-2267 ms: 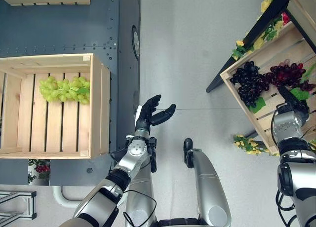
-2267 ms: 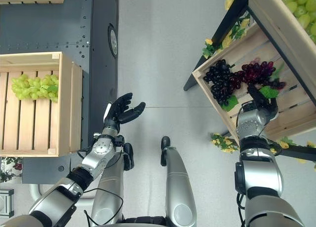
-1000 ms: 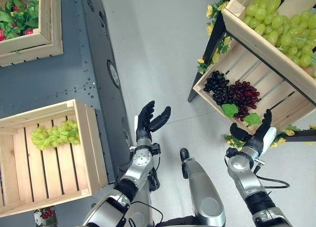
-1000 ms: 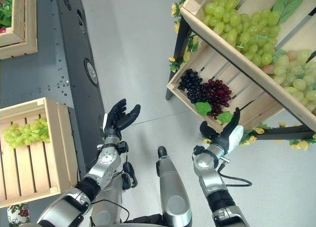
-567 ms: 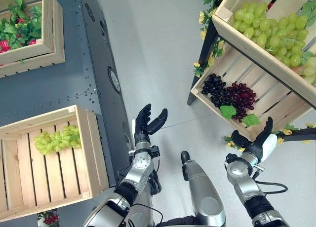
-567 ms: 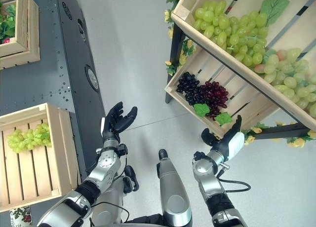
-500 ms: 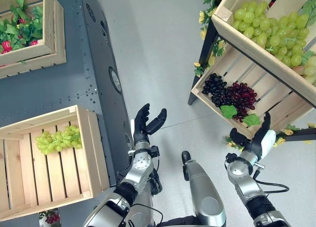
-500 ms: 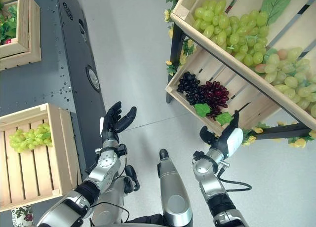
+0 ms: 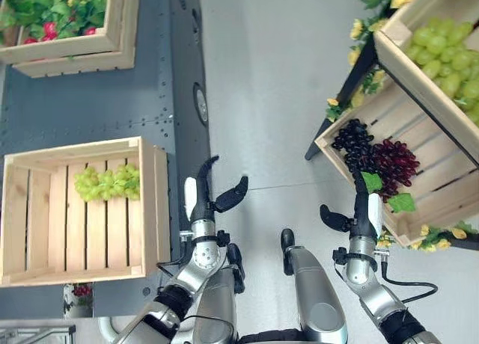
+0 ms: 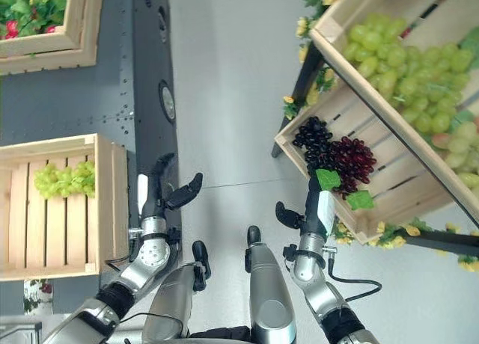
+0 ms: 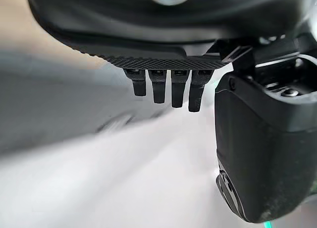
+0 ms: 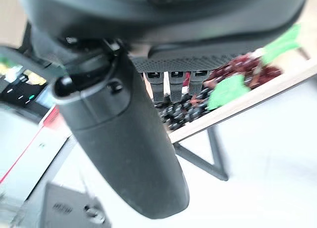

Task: Pick up the fruits from the basket on one side to the basket on the other side

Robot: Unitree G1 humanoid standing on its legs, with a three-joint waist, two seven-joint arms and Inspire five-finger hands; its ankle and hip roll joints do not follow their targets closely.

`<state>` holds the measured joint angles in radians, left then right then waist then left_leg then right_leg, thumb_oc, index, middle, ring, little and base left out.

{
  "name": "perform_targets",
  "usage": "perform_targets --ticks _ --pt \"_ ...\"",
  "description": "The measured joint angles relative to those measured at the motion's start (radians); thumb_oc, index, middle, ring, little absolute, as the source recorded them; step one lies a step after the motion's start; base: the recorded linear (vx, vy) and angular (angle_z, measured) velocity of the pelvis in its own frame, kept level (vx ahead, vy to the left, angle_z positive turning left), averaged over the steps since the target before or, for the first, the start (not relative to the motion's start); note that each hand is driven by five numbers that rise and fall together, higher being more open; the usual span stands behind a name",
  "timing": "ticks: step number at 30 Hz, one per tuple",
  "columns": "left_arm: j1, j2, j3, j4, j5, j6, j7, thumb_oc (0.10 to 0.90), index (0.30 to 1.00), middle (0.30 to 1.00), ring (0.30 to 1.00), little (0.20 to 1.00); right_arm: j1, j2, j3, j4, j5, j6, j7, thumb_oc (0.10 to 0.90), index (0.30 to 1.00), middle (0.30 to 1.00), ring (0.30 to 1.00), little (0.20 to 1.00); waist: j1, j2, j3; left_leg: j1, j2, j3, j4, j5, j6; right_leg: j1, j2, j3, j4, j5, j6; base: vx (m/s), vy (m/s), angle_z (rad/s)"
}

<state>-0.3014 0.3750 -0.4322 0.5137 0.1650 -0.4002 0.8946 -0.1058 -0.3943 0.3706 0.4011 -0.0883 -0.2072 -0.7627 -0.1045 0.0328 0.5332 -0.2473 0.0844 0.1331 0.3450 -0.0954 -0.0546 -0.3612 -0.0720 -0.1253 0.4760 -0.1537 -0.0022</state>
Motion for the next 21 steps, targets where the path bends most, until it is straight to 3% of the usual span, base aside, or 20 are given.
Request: perform_targets --ticks 4,6,12,17,21 --pt "0.019 0.059 0.121 -0.074 0.228 -0.021 0.249 0.800 0.900 0.900 0.900 0.900 0.011 0.000 -0.003 0.028 0.018 -0.019 0.000 0.800 0.900 0.900 0.900 0.900 0.036 0.007 -0.001 -0.004 -0.010 -0.031 -0.004 0.013 0.000 0.008 -0.013 -0.026 0.007 -0.015 -0.007 -0.04 -0.002 0.30" --pt "0.030 0.089 0.165 -0.073 0.296 -0.019 0.298 0.800 0.900 0.900 0.900 0.900 0.018 0.000 -0.003 0.029 0.018 -0.020 -0.001 0.800 0.900 0.900 0.900 0.900 0.058 0.014 -0.001 -0.013 -0.019 -0.049 -0.005 0.019 0.001 0.005 -0.029 -0.048 0.022 -0.024 -0.009 -0.06 0.017 0.30" --pt "0.080 0.118 0.226 -0.043 0.314 0.004 0.321 0.800 0.900 0.900 0.900 0.900 0.024 -0.001 -0.003 0.028 0.026 -0.022 -0.001 0.800 0.900 0.900 0.900 0.900 0.083 0.014 -0.001 -0.049 -0.033 -0.079 0.004 0.030 -0.001 -0.021 -0.044 -0.071 0.050 -0.042 -0.003 -0.03 0.005 0.20" --pt "0.150 0.140 0.274 -0.041 0.332 0.066 0.320 0.800 0.900 0.900 0.900 0.900 0.033 -0.011 -0.009 0.028 0.032 -0.024 0.007 0.800 0.900 0.900 0.900 0.900 0.106 0.014 -0.001 -0.055 -0.037 -0.093 0.012 0.030 -0.001 -0.020 -0.052 -0.082 0.053 -0.043 -0.001 0.00 0.043 0.10" --pt "0.134 0.220 0.281 -0.038 0.302 0.109 0.272 0.800 0.900 0.900 0.900 0.900 0.032 -0.035 -0.008 0.027 0.101 -0.059 0.119 0.800 0.900 0.900 0.900 0.900 0.119 0.012 0.000 -0.050 -0.039 -0.098 0.010 0.030 -0.001 -0.012 -0.052 -0.084 0.056 -0.044 0.000 0.00 0.025 0.04"
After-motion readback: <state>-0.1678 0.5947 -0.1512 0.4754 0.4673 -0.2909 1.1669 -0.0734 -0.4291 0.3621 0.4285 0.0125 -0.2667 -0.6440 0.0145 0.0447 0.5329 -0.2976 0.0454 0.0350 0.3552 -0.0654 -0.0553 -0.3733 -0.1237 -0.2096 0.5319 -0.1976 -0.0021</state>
